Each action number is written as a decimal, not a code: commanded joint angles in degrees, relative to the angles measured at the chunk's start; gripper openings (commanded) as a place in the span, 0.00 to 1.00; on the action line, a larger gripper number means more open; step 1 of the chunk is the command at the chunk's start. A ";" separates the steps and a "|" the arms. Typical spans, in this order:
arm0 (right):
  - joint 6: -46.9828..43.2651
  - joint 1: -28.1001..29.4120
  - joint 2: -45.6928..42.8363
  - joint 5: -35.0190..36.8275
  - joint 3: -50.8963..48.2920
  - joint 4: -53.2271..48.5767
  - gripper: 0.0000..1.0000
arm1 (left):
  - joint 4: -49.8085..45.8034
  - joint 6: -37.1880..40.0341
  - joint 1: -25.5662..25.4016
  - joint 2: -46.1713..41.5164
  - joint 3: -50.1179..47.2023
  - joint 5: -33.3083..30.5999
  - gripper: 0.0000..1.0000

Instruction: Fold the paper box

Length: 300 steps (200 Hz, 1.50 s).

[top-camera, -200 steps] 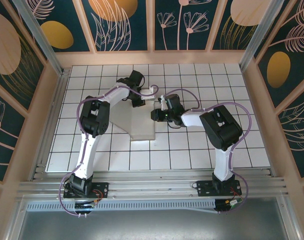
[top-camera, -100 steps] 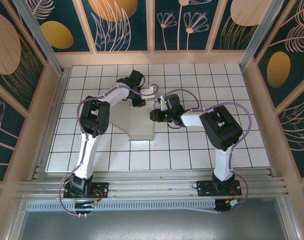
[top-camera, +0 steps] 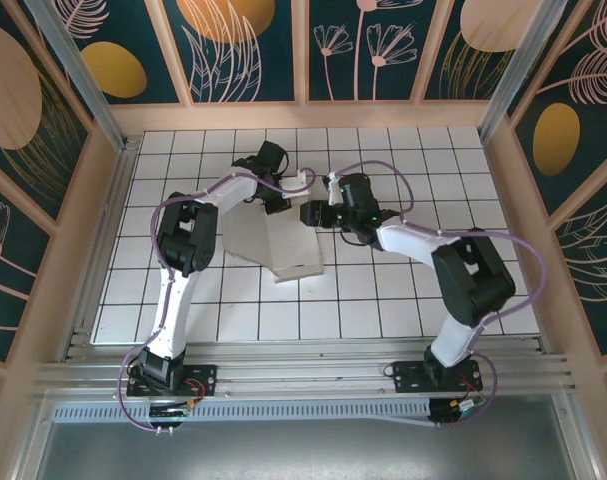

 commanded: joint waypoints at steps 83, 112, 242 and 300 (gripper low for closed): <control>2.93 -15.00 -22.53 -5.75 -6.66 -0.94 0.80 | 88.10 -47.25 -0.33 -19.97 -35.50 16.10 0.00; 0.20 -18.98 -21.53 -11.66 -2.85 -6.85 0.80 | 112.32 -59.33 -1.02 -15.85 -39.59 13.26 0.00; -7.00 -22.45 -0.92 -31.77 12.66 -18.37 0.74 | 108.54 -50.27 -3.31 -3.77 -34.28 18.47 0.00; -6.75 -23.69 -2.57 -25.18 12.85 -19.87 0.74 | 97.41 -44.62 -3.47 -1.37 -29.66 16.28 0.01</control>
